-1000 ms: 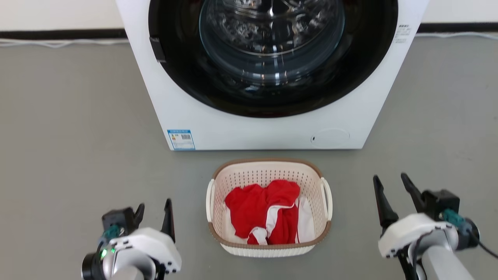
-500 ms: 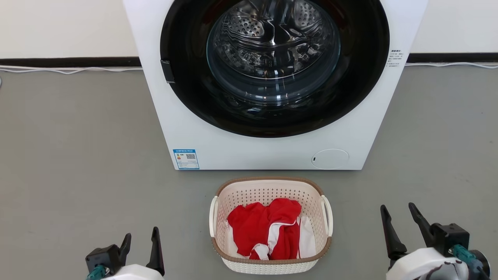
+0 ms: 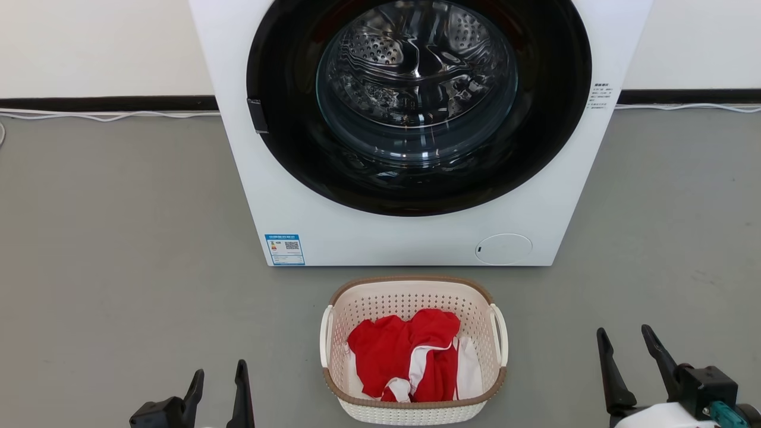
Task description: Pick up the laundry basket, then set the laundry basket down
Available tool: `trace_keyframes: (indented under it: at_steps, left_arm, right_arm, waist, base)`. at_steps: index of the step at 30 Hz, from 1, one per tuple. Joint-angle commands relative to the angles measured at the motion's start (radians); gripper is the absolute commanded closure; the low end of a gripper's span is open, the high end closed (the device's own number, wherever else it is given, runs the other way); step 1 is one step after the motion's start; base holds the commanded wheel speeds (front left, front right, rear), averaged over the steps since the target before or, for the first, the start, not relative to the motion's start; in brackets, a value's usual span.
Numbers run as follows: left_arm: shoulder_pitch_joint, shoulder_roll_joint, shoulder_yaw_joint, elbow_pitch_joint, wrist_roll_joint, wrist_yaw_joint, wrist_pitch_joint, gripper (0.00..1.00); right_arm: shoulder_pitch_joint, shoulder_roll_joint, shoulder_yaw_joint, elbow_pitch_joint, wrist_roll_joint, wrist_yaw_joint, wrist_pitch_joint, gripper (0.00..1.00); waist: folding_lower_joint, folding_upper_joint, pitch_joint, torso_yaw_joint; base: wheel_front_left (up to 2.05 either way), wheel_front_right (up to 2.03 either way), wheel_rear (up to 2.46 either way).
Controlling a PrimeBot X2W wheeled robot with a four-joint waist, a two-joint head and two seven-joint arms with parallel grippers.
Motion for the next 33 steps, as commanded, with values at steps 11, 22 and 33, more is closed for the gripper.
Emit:
trace_keyframes:
  at_steps: [11, 22, 33]
  left_arm:
    - [0.015, -0.014, 0.027, 0.039, -0.020, -0.013, 0.009, 1.00]
    - [0.001, -0.016, 0.045, 0.028, -0.116, -0.030, 0.038, 1.00]
    - [-0.015, -0.019, 0.064, 0.017, -0.222, -0.049, 0.070, 1.00]
  right_arm:
    - [0.014, 0.020, -0.009, 0.026, 0.026, -0.001, 0.014, 1.00]
    - [0.006, 0.023, -0.008, 0.011, 0.151, 0.000, 0.041, 1.00]
    - [-0.004, 0.026, -0.007, -0.004, 0.286, 0.000, 0.070, 1.00]
  waist:
    - [0.0002, -0.0001, -0.003, -0.003]
    - [0.0001, -0.0001, 0.000, -0.006]
    - [0.0001, -0.0001, 0.003, -0.010]
  base:
    - [0.00, 0.00, 0.00]
    - [0.00, 0.00, 0.00]
    - [0.00, 0.00, 0.00]
